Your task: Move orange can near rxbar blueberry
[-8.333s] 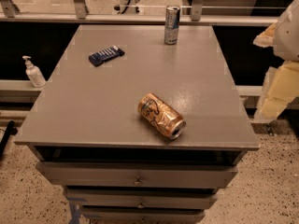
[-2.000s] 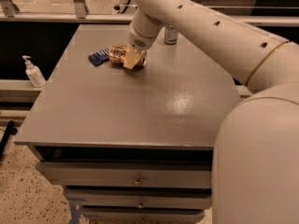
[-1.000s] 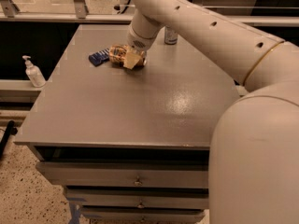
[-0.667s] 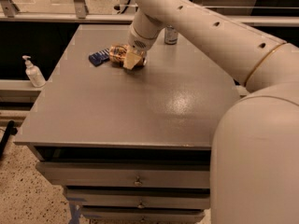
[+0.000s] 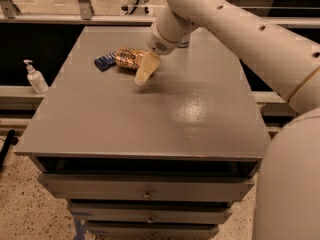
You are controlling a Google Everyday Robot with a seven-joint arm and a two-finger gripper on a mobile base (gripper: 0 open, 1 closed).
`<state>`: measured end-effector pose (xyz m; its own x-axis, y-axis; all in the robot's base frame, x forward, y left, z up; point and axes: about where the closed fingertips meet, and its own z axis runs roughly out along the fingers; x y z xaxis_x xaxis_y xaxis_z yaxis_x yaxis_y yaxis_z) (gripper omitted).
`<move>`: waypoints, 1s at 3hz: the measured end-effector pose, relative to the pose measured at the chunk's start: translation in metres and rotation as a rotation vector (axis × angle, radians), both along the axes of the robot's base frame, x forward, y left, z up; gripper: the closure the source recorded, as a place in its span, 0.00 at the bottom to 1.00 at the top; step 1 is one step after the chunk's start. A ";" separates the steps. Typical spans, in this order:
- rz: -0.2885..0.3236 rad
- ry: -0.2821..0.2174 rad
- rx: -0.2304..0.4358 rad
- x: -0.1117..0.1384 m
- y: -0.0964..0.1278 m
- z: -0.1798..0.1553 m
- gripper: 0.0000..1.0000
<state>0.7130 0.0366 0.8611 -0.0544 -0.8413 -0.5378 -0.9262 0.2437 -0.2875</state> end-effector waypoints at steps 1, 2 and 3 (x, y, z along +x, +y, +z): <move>0.001 -0.009 0.136 -0.027 -0.015 0.008 0.00; 0.042 -0.046 0.313 -0.072 -0.010 0.011 0.00; 0.043 -0.058 0.381 -0.090 -0.017 0.015 0.00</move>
Offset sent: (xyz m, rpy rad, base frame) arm -0.1357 -0.2388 0.0078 0.6193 -0.1065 -0.2657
